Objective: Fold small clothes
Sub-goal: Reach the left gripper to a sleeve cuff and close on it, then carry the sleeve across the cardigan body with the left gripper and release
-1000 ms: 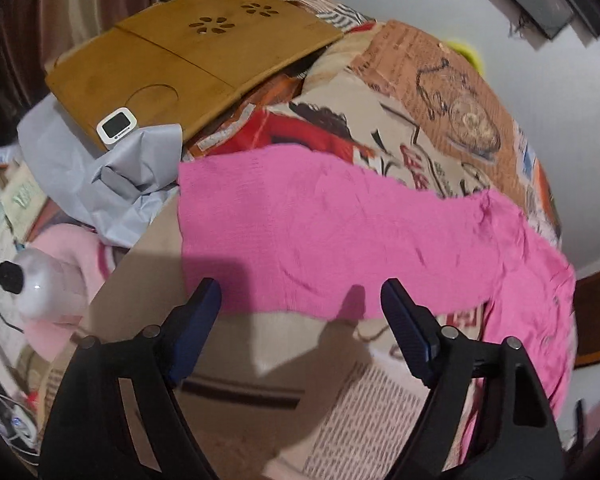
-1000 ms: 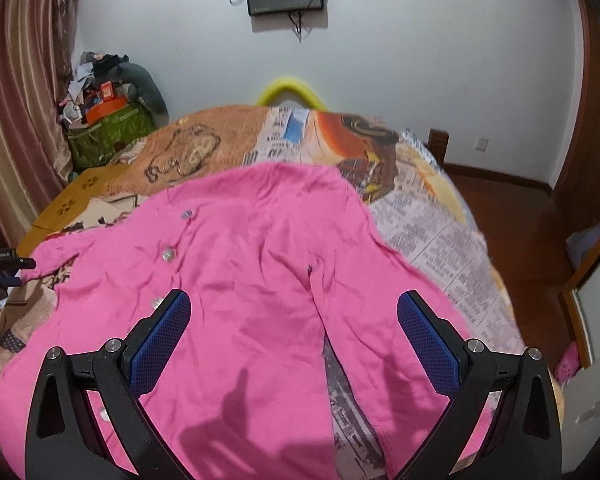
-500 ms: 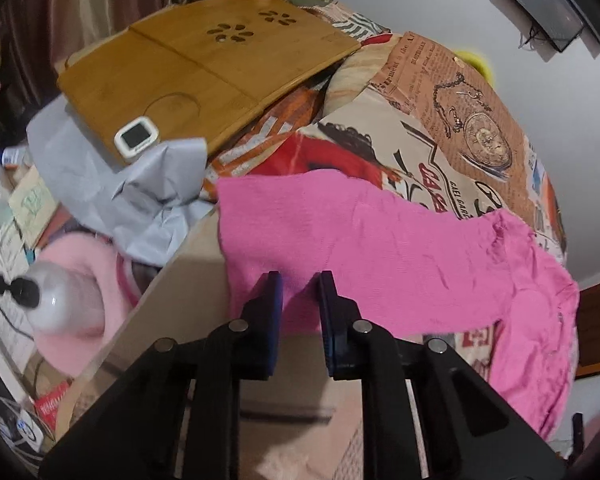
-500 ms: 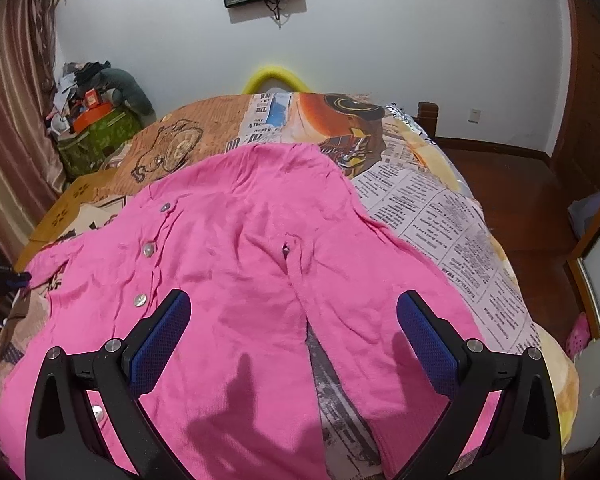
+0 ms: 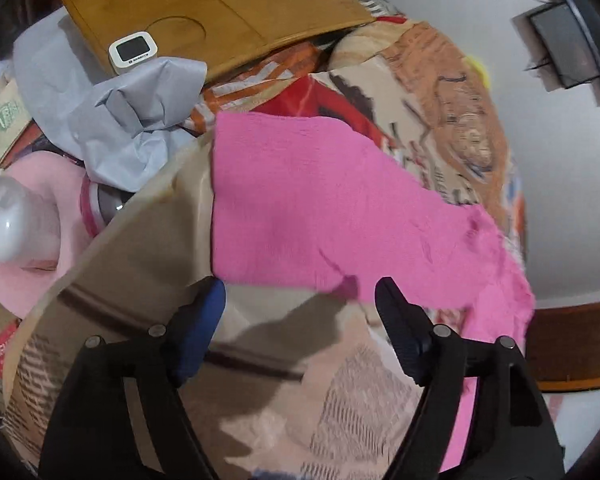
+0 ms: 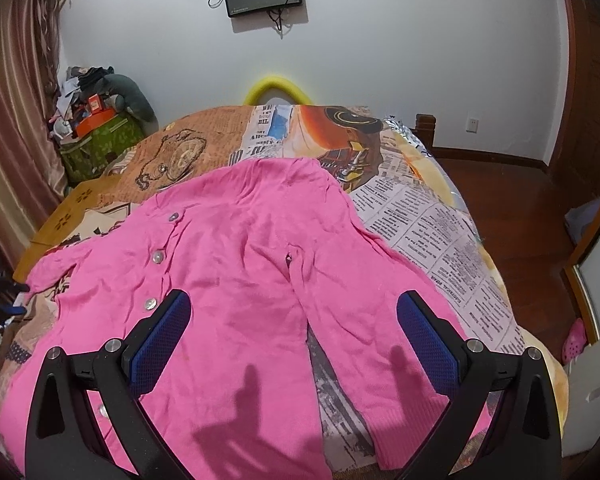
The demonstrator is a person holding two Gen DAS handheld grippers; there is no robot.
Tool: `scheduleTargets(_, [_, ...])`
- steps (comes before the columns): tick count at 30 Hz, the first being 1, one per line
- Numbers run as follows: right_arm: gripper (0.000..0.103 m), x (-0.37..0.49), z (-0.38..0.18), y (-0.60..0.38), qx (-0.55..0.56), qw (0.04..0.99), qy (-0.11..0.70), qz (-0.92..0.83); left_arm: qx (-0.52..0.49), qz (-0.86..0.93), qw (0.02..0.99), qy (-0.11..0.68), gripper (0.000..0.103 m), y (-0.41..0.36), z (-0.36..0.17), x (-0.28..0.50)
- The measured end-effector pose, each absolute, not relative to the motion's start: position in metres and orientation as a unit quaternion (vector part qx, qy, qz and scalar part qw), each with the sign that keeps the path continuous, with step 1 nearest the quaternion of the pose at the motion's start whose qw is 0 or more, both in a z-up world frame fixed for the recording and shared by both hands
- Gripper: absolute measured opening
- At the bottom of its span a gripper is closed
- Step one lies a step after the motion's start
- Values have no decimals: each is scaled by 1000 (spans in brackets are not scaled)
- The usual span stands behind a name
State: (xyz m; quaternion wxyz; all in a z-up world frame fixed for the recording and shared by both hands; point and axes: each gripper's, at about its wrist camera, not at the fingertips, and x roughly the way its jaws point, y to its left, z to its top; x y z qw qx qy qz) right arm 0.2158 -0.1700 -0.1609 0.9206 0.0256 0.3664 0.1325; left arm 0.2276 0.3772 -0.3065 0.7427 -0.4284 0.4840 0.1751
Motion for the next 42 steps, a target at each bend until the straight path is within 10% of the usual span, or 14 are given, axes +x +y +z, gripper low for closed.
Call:
scheduleTargets(10, [102,209,-152,-181,29,928,354,117,-233,256,802,487,7,351,-281,257])
scheduleTargets(31, [102,198,-158,-252,27,929,366,44,-79,107,914,382,6,195,-135,351])
scheduleTargets(42, [101,201,-186,-298,29,909,414,31,-70,-16,871,487,6,88,-218,409])
